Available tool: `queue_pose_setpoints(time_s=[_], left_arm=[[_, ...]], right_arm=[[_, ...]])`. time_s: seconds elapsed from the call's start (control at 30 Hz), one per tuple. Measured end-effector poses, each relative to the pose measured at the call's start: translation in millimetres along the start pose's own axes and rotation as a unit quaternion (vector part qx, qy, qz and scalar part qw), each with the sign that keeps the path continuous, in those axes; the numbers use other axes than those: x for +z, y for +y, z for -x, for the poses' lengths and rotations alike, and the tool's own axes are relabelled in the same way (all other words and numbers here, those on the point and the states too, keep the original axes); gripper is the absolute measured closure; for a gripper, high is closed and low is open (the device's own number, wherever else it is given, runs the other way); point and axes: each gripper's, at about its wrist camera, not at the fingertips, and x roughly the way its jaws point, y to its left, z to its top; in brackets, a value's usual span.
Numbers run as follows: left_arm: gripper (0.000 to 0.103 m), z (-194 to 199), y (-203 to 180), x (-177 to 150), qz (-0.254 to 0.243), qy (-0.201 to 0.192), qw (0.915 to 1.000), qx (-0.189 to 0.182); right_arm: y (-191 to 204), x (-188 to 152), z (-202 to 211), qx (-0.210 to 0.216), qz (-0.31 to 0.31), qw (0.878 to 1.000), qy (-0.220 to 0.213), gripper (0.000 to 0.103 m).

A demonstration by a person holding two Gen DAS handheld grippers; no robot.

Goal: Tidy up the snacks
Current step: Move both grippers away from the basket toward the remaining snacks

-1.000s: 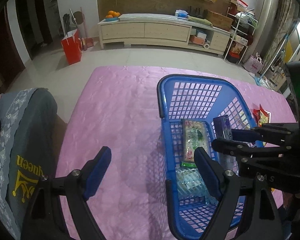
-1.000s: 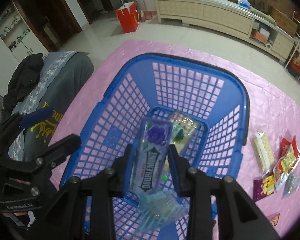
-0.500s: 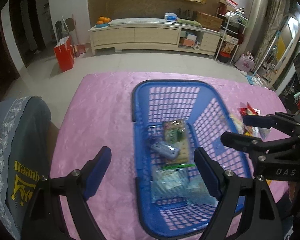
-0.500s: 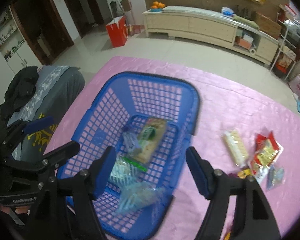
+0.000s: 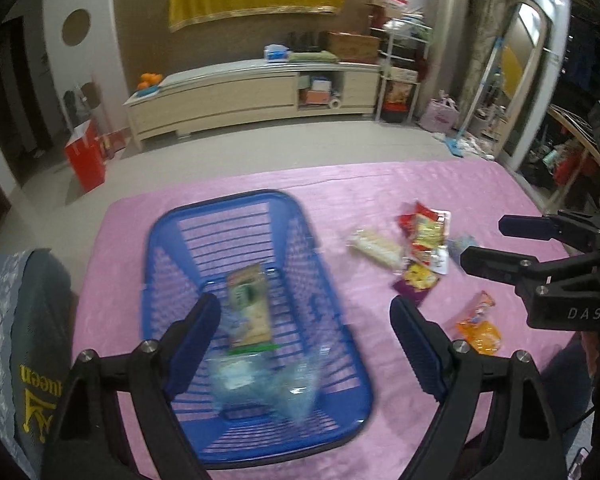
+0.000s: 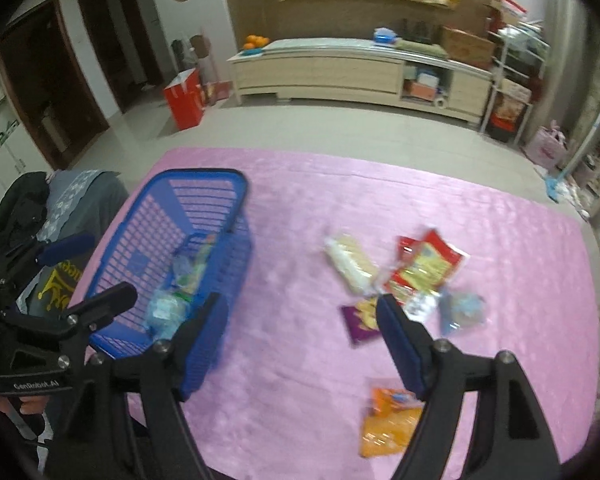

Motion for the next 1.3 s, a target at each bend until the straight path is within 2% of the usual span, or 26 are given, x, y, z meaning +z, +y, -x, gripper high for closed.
queue_pose_setpoints(time_s=[0.27, 0.57, 0.87, 1.23, 1.3], left_arm=[[0.018, -20.1, -71.2, 1.7, -0.041, 0.008, 0.9984, -0.037], [0.018, -61.3, -140.6, -12.1, -0.101, 0.043, 0.9919, -0.063], [0.018, -113.8, -176.4, -28.6, -0.131, 0.095, 0.9833, -0.082], [0.019, -171.9, -211.1, -40.0, -0.177, 0.143, 0.9691, -0.095], [0.022, -181.0, -217.2, -40.8, -0.183, 0.151, 0.966, -0.102]], right_arm=[[-65.2, -31.6, 13.2, -0.029, -0.037, 0.999, 0.006, 0.022], [-122.8, -76.3, 4.7, -0.05, -0.079, 0.995, 0.034, 0.022], [-156.2, -119.8, -22.2, -0.069, -0.094, 0.991, 0.065, 0.022], [-187.1, -148.4, -57.2, -0.072, -0.133, 0.983, 0.102, 0.022], [-192.3, -151.0, -60.3, -0.072, -0.141, 0.982, 0.105, 0.022]])
